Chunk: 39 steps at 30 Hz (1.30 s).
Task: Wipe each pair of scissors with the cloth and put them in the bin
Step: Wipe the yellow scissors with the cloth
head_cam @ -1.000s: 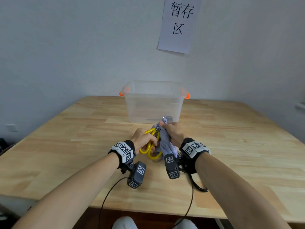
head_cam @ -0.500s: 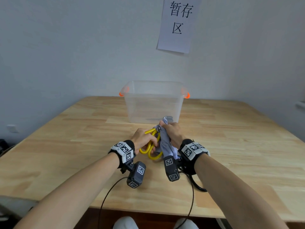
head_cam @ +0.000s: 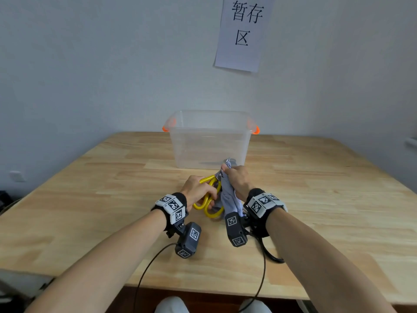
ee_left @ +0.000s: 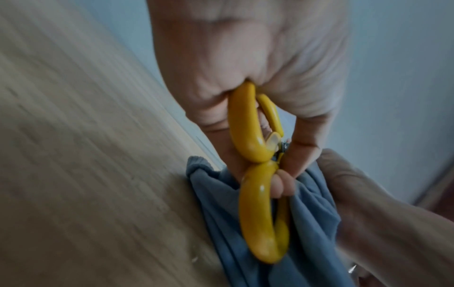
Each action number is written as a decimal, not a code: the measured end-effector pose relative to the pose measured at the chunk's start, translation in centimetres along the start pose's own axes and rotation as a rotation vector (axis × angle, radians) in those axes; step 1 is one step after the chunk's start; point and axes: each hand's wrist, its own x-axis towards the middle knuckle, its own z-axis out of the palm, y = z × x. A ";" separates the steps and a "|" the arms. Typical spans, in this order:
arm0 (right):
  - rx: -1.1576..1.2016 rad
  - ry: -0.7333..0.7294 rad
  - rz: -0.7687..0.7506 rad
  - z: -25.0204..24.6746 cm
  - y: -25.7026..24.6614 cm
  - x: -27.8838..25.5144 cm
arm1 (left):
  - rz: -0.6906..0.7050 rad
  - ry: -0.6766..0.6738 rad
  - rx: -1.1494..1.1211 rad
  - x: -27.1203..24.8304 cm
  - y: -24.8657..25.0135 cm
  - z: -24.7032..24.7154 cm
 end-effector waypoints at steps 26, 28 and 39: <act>0.067 -0.389 -0.007 -1.8 -0.8 -1.5 | -0.055 -0.146 -0.201 2.0 -0.2 -2.2; 0.037 -0.385 -0.023 -1.6 -0.7 -1.5 | -0.028 -0.151 -0.133 2.0 -0.1 -2.0; -0.034 -0.152 -0.011 -0.4 -0.2 -1.1 | 0.111 -0.109 0.275 2.7 0.6 -1.1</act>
